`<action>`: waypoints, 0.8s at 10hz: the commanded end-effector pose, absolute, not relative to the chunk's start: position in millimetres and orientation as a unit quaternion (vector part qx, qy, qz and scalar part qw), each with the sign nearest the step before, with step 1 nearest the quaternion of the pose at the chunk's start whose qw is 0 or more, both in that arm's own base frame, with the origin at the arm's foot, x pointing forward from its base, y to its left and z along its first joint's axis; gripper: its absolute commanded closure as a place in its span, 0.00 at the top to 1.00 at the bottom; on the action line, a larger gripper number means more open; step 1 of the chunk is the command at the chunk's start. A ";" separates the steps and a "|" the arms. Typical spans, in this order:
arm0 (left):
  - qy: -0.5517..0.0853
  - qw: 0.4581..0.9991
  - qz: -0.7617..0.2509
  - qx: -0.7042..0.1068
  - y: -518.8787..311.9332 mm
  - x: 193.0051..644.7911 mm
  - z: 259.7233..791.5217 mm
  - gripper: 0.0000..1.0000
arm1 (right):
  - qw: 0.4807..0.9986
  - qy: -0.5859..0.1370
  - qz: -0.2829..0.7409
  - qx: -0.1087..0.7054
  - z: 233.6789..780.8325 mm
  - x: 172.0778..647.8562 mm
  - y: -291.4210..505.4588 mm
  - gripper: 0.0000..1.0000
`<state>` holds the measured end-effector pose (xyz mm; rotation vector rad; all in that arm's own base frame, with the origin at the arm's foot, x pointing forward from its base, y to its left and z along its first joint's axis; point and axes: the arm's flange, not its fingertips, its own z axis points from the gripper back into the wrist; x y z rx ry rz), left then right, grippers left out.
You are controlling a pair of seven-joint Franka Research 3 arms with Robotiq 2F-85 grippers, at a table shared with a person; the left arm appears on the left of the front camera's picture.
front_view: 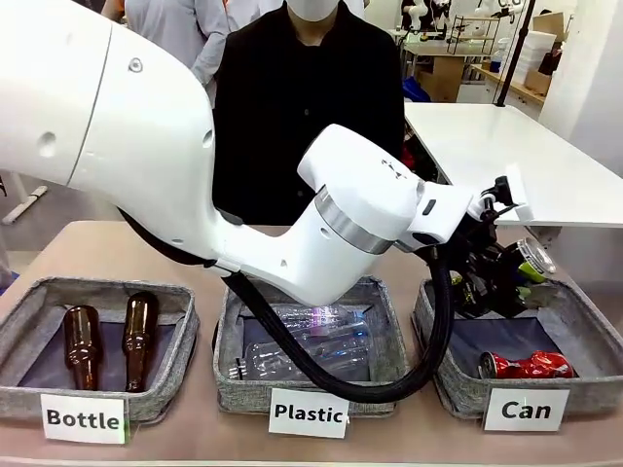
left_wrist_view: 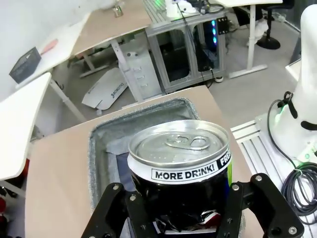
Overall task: Sort the can waste into the basket.
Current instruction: Pick up the can waste from the table and place it in the right Fabric basket.
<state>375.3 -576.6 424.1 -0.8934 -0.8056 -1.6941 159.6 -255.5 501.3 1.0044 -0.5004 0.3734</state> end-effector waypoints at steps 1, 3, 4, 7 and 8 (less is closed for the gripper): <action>-0.353 0.479 -0.711 -0.375 -576.8 367.9 426.3 0.27 | 0.830 -0.232 0.179 0.475 502.9 158.3 -253.1 1.00; -0.389 0.449 -0.704 -0.388 -577.4 364.9 428.2 0.84 | 0.830 -0.232 0.179 0.475 502.9 158.3 -253.1 1.00; -0.398 0.435 -0.695 -0.411 -579.4 364.3 426.2 1.00 | 0.830 -0.232 0.179 0.475 502.9 158.3 -253.1 1.00; -0.380 0.431 -0.705 -0.417 -583.9 364.9 416.8 0.91 | 0.830 -0.232 0.179 0.475 502.9 158.3 -253.1 1.00; -0.379 0.431 -0.705 -0.417 -584.7 364.8 416.5 1.00 | 0.830 -0.232 0.179 0.475 502.9 158.3 -253.1 1.00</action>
